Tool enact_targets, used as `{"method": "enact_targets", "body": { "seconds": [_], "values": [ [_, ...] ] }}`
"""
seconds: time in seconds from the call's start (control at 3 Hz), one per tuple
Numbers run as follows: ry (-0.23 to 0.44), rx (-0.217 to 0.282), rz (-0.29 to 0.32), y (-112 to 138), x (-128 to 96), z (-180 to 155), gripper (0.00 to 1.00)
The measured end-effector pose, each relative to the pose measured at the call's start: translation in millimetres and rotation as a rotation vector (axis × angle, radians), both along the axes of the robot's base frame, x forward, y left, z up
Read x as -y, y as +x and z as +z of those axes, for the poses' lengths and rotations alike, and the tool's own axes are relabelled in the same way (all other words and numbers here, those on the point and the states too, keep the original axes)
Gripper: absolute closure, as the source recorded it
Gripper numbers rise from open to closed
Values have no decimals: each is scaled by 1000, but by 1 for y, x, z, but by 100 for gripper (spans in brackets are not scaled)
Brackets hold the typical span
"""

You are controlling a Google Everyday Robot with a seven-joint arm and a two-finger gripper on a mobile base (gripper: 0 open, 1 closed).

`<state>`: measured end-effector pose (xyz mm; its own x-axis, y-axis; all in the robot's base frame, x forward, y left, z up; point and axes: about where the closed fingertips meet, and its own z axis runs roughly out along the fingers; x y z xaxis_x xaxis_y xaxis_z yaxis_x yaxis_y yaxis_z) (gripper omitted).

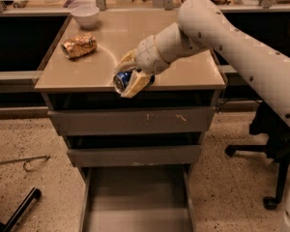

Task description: Place pepsi can into bottom drawer

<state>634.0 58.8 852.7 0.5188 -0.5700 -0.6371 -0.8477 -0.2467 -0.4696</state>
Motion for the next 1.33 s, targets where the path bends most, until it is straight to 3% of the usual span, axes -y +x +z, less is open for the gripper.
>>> {"method": "enact_targets", "body": {
  "seconds": [0.33, 0.67, 1.0, 1.33],
  "values": [
    [31, -42, 13, -40, 2, -33, 100],
    [26, -38, -19, -96, 12, -52, 100],
    [26, -38, -19, -96, 12, -52, 100],
    [118, -66, -32, -98, 17, -91, 100]
  ]
}}
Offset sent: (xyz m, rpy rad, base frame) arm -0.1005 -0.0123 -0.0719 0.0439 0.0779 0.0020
